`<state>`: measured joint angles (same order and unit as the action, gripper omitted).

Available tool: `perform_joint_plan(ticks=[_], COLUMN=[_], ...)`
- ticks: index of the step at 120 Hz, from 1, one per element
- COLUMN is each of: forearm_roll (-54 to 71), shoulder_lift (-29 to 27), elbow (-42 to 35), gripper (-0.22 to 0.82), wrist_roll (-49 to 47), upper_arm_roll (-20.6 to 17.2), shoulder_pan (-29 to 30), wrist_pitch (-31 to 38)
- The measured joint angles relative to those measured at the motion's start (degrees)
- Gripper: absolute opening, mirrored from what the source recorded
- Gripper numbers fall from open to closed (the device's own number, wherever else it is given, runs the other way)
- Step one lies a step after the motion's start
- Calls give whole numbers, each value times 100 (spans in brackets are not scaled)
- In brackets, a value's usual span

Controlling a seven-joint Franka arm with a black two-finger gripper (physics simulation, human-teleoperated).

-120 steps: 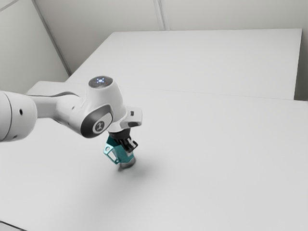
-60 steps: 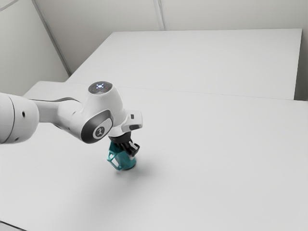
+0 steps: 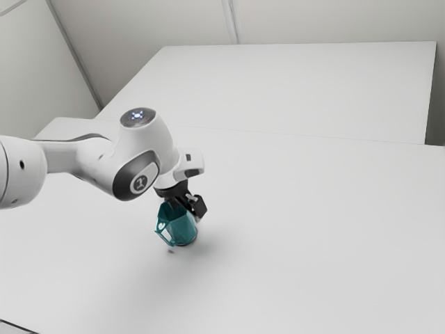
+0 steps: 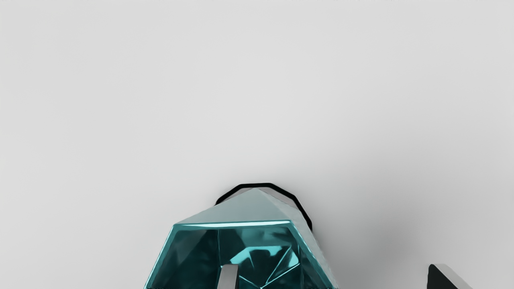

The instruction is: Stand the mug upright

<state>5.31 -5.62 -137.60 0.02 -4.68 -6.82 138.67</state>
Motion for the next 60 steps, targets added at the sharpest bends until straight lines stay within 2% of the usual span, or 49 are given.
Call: perform_joint_plan(ticks=[19, 60], forearm_roll=[-59, -393], shoulder_lift=[-25, 44], elbow=[314, 1266], gripper=[54, 57], wrist_roll=[-16, -35], upper_arm_roll=[-45, -50], shoulder_pan=[-11, 74], wrist_pitch=[-334, -1522])
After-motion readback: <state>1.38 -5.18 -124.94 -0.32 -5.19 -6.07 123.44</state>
